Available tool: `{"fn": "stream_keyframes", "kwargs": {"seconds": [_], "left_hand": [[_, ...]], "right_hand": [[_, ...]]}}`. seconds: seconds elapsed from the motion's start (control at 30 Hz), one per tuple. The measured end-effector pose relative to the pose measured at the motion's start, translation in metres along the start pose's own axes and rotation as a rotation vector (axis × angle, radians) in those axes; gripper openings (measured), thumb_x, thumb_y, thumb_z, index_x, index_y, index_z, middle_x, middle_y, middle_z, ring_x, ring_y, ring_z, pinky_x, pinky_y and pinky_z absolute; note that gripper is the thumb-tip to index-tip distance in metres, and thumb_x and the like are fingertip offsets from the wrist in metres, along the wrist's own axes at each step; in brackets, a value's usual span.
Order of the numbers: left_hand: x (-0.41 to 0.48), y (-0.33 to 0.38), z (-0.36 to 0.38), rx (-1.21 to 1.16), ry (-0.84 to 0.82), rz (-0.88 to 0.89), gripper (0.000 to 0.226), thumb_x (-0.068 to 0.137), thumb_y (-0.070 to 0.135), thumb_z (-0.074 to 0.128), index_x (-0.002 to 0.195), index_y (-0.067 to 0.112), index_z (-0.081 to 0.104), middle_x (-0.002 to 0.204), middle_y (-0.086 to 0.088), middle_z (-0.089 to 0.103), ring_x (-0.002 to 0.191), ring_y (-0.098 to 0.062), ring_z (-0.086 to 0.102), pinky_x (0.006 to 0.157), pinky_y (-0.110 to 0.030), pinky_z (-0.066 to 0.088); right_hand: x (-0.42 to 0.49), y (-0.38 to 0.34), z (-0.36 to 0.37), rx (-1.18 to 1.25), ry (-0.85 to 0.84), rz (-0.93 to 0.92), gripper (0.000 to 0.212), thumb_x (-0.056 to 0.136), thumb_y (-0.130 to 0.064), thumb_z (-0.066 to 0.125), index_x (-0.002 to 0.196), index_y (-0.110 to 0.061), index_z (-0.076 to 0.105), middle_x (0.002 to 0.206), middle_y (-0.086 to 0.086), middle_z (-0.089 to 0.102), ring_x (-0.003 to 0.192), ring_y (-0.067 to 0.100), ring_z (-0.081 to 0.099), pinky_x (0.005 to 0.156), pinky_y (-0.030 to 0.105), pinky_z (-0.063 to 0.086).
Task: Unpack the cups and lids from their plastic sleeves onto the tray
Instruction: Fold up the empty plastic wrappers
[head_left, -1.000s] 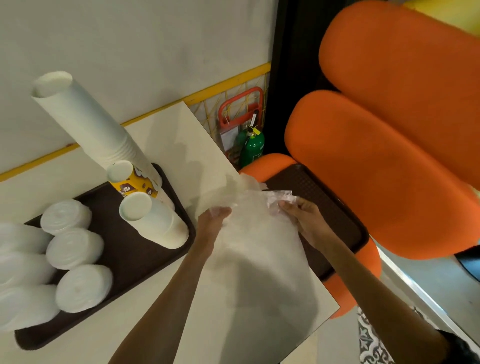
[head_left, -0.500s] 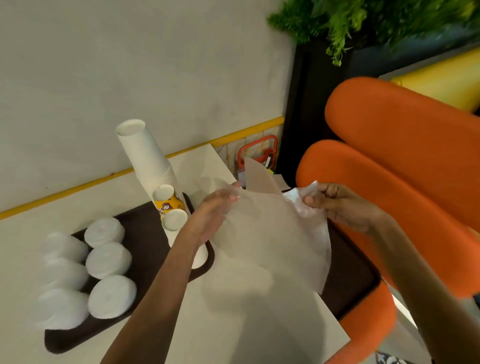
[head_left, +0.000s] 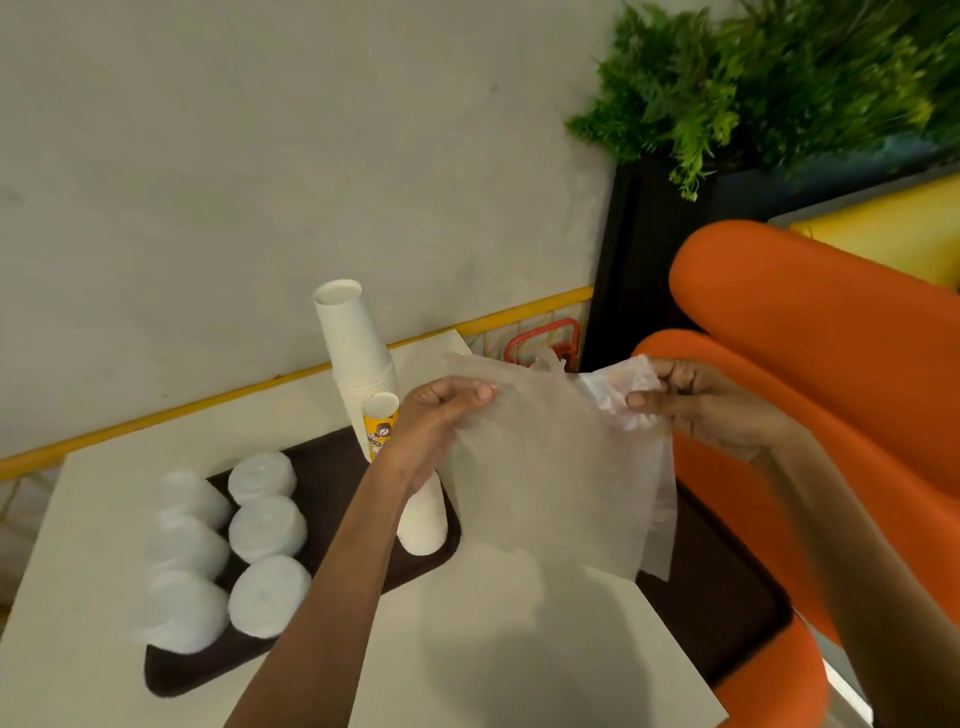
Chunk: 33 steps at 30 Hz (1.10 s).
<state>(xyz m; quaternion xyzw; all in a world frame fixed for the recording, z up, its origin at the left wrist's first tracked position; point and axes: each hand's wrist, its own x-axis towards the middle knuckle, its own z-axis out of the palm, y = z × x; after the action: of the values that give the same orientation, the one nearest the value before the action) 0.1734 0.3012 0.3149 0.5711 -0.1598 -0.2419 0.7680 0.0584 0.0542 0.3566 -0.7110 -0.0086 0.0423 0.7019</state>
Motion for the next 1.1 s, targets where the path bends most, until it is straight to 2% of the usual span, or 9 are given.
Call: {"fn": "stream_keyframes", "kwargs": {"seconds": [0.13, 0.3, 0.47, 0.57, 0.67, 0.77, 0.93, 1.03, 1.1], "left_hand": [[-0.016, 0.013, -0.008, 0.080, 0.140, 0.085, 0.006, 0.074, 0.011, 0.070, 0.075, 0.016, 0.074, 0.081, 0.001, 0.072, 0.084, -0.016, 0.064, 0.086, -0.035, 0.050], [-0.036, 0.022, -0.022, 0.089, 0.236, 0.141, 0.013, 0.074, 0.005, 0.071, 0.078, 0.016, 0.074, 0.081, 0.003, 0.072, 0.084, -0.014, 0.062, 0.086, -0.034, 0.048], [-0.063, 0.020, -0.037, 0.152, 0.214, 0.058, 0.019, 0.074, 0.032, 0.073, 0.087, 0.019, 0.075, 0.092, -0.002, 0.072, 0.088, -0.020, 0.060, 0.085, -0.036, 0.044], [-0.074, 0.018, -0.040, 0.102, 0.272, 0.044, 0.026, 0.073, 0.033, 0.068, 0.090, 0.015, 0.073, 0.098, -0.009, 0.073, 0.091, -0.021, 0.066, 0.091, -0.040, 0.049], [-0.083, 0.023, -0.046, 0.080, 0.329, 0.090, 0.012, 0.072, 0.030, 0.068, 0.071, 0.020, 0.074, 0.085, -0.006, 0.073, 0.081, -0.015, 0.067, 0.083, -0.033, 0.050], [-0.090, 0.030, -0.057, 0.074, 0.387, 0.155, 0.014, 0.070, 0.028, 0.069, 0.057, 0.023, 0.071, 0.068, 0.003, 0.069, 0.069, -0.008, 0.062, 0.077, -0.027, 0.047], [-0.104, 0.042, -0.073, 0.089, 0.496, 0.297, 0.021, 0.076, 0.017, 0.071, 0.061, 0.015, 0.057, 0.061, 0.007, 0.062, 0.066, -0.007, 0.057, 0.075, -0.023, 0.047], [-0.114, 0.051, -0.081, 0.121, 0.555, 0.374, 0.020, 0.081, 0.008, 0.069, 0.067, 0.013, 0.056, 0.061, 0.013, 0.063, 0.062, -0.001, 0.056, 0.065, -0.014, 0.047], [-0.121, 0.057, -0.085, 0.137, 0.580, 0.417, 0.012, 0.082, 0.005, 0.069, 0.079, 0.012, 0.059, 0.064, 0.013, 0.065, 0.062, 0.001, 0.058, 0.062, -0.013, 0.048]], "right_hand": [[0.003, -0.005, 0.018, 0.000, 0.130, -0.054, 0.024, 0.088, 0.006, 0.049, 0.100, -0.010, 0.062, 0.079, -0.004, 0.073, 0.075, 0.007, 0.069, 0.063, 0.017, 0.054], [0.010, -0.010, 0.039, 0.025, 0.190, -0.165, 0.028, 0.084, -0.001, 0.054, 0.109, -0.010, 0.062, 0.091, -0.002, 0.073, 0.085, 0.011, 0.069, 0.069, 0.020, 0.055], [0.023, -0.010, 0.058, 0.012, 0.207, -0.186, 0.035, 0.087, 0.002, 0.053, 0.119, -0.012, 0.059, 0.101, 0.001, 0.071, 0.091, 0.014, 0.068, 0.071, 0.022, 0.056], [0.027, -0.012, 0.068, -0.023, 0.195, -0.182, 0.036, 0.088, 0.003, 0.054, 0.119, -0.014, 0.060, 0.100, -0.002, 0.072, 0.092, 0.013, 0.068, 0.074, 0.022, 0.055], [0.028, -0.015, 0.078, -0.031, 0.149, -0.181, 0.038, 0.089, 0.005, 0.052, 0.123, -0.010, 0.058, 0.100, -0.001, 0.071, 0.090, 0.010, 0.067, 0.074, 0.020, 0.055], [0.029, -0.016, 0.090, -0.029, 0.104, -0.164, 0.038, 0.090, 0.006, 0.050, 0.125, -0.008, 0.056, 0.096, -0.002, 0.072, 0.088, 0.011, 0.068, 0.073, 0.020, 0.055], [0.030, -0.017, 0.116, -0.007, 0.086, -0.150, 0.038, 0.091, -0.003, 0.052, 0.129, -0.009, 0.054, 0.103, 0.009, 0.071, 0.098, 0.023, 0.067, 0.081, 0.026, 0.056], [0.032, -0.017, 0.133, -0.027, 0.086, -0.159, 0.034, 0.086, -0.020, 0.057, 0.120, -0.017, 0.062, 0.109, 0.015, 0.069, 0.105, 0.042, 0.060, 0.084, 0.040, 0.049], [0.031, -0.020, 0.144, -0.020, 0.080, -0.173, 0.028, 0.091, -0.015, 0.053, 0.118, -0.012, 0.062, 0.102, 0.009, 0.071, 0.097, 0.032, 0.065, 0.079, 0.032, 0.053]]}}
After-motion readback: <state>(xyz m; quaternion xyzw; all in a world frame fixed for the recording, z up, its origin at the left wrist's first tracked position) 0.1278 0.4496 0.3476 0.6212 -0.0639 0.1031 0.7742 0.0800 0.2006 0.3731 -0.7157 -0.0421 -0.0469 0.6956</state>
